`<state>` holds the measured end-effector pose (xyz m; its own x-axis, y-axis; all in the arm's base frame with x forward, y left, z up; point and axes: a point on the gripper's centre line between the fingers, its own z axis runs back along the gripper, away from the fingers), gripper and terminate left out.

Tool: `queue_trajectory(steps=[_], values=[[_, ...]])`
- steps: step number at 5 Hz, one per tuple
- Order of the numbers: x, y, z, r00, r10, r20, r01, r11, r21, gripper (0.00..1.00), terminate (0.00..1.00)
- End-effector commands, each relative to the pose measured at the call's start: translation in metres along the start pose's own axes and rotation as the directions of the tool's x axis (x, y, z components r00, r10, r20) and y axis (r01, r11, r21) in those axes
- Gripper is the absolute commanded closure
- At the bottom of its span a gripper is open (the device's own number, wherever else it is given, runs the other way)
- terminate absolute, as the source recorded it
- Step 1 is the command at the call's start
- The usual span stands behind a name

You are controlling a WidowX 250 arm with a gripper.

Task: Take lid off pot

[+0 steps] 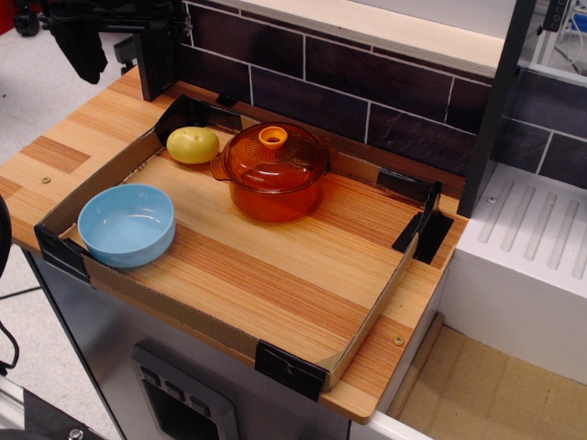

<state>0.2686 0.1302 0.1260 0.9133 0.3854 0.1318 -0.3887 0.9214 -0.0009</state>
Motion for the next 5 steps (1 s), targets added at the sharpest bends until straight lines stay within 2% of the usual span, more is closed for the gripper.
queue_trajectory(steps=[1, 2, 3, 4, 5], values=[[0.000, 0.000, 0.000, 1.000, 0.000, 0.000, 0.000, 1.000, 0.000, 0.00, 0.00], [-0.001, -0.012, -0.005, 0.999, -0.047, 0.009, 0.047, 0.999, 0.000, 0.00, 0.00], [0.001, -0.031, -0.013, 0.996, -0.082, -0.036, 0.082, 0.997, 0.003, 0.00, 0.00], [-0.003, -0.048, -0.024, 0.996, -0.078, -0.046, 0.078, 0.997, -0.009, 0.00, 0.00], [-0.009, -0.061, -0.034, 0.996, -0.075, -0.053, 0.073, 0.996, -0.044, 0.00, 0.00]])
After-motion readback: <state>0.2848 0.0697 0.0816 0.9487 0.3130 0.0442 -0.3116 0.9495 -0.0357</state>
